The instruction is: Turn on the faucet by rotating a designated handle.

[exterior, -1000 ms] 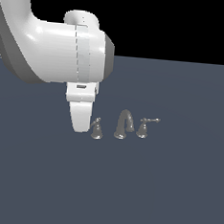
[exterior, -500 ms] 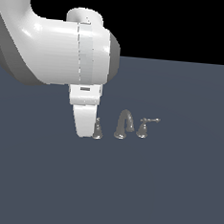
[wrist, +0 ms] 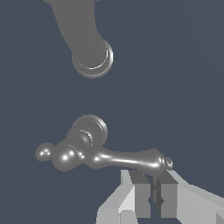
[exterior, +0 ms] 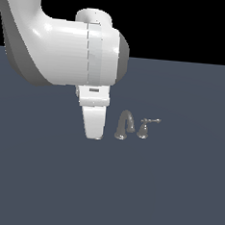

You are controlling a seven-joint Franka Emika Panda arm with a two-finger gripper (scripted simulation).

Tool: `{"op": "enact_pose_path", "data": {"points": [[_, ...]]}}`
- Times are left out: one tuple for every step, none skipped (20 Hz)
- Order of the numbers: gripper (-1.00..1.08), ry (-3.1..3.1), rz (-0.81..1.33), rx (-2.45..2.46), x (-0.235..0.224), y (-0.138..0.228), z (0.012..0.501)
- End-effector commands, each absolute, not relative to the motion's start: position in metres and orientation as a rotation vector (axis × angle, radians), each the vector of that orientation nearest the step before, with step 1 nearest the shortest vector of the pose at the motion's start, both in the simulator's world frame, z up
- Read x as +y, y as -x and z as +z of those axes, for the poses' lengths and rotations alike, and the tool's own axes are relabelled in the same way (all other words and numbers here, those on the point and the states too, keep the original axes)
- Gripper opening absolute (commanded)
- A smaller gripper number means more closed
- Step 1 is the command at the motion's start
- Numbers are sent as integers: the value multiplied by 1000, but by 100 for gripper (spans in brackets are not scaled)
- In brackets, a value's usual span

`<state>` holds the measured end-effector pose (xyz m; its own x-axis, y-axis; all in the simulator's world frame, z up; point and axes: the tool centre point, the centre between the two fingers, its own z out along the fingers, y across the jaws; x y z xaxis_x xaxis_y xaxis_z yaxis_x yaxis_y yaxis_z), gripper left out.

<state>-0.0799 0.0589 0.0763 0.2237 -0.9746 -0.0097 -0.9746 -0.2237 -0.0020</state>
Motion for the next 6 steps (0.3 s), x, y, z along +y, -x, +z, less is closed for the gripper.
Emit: {"op": "enact_pose_path", "data": {"points": [[-100, 2417, 2, 2002, 28, 72, 76], [-100, 2414, 1, 2007, 22, 70, 76], [-100, 2411, 1, 2012, 16, 68, 77], [-100, 2408, 1, 2017, 10, 66, 77], [-100, 2405, 0, 2022, 4, 64, 77], [-100, 2405, 0, 2022, 4, 64, 77]]}}
